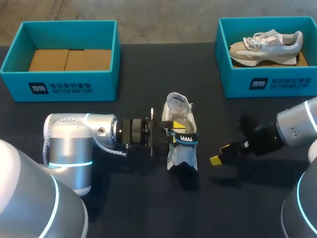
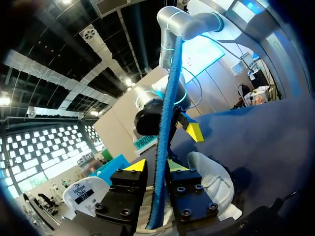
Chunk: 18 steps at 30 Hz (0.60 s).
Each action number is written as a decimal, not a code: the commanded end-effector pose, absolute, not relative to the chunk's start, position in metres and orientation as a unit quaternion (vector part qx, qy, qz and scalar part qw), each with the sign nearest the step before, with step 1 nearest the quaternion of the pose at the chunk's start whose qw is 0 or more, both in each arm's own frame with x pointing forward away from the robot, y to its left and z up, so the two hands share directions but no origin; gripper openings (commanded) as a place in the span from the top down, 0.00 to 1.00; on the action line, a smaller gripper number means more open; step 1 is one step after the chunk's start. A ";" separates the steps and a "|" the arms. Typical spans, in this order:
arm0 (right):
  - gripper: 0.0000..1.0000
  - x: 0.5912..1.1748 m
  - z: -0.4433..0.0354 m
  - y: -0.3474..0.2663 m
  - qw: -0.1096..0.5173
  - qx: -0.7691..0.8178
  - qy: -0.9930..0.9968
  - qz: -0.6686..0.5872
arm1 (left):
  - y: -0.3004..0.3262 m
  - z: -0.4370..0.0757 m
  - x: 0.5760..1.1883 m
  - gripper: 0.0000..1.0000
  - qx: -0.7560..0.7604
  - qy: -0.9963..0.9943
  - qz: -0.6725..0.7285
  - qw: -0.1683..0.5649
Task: Take the shoe out of the shoebox, open the shoe tongue, remove and reinsert the insole, then place the shoe into the shoebox
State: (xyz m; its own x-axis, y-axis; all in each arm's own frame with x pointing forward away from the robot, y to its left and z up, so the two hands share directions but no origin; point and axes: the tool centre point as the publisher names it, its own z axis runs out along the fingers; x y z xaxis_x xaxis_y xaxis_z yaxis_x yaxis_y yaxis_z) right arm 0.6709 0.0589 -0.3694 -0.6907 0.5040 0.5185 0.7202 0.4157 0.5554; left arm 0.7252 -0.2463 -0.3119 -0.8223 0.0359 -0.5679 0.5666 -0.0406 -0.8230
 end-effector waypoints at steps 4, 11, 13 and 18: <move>0.00 0.670 -0.371 0.063 0.135 -0.371 -0.830 -0.393 | -0.244 -0.311 0.721 1.00 0.233 0.669 -0.681 0.183; 0.00 0.675 -0.371 0.064 0.127 -0.360 -0.833 -0.400 | -0.242 -0.319 0.726 1.00 0.234 0.674 -0.677 0.180; 0.00 0.680 -0.370 0.065 0.124 -0.357 -0.835 -0.400 | -0.242 -0.321 0.728 1.00 0.235 0.675 -0.675 0.180; 0.00 0.692 -0.368 0.070 0.119 -0.346 -0.841 -0.398 | -0.243 -0.326 0.731 1.00 0.235 0.678 -0.673 0.180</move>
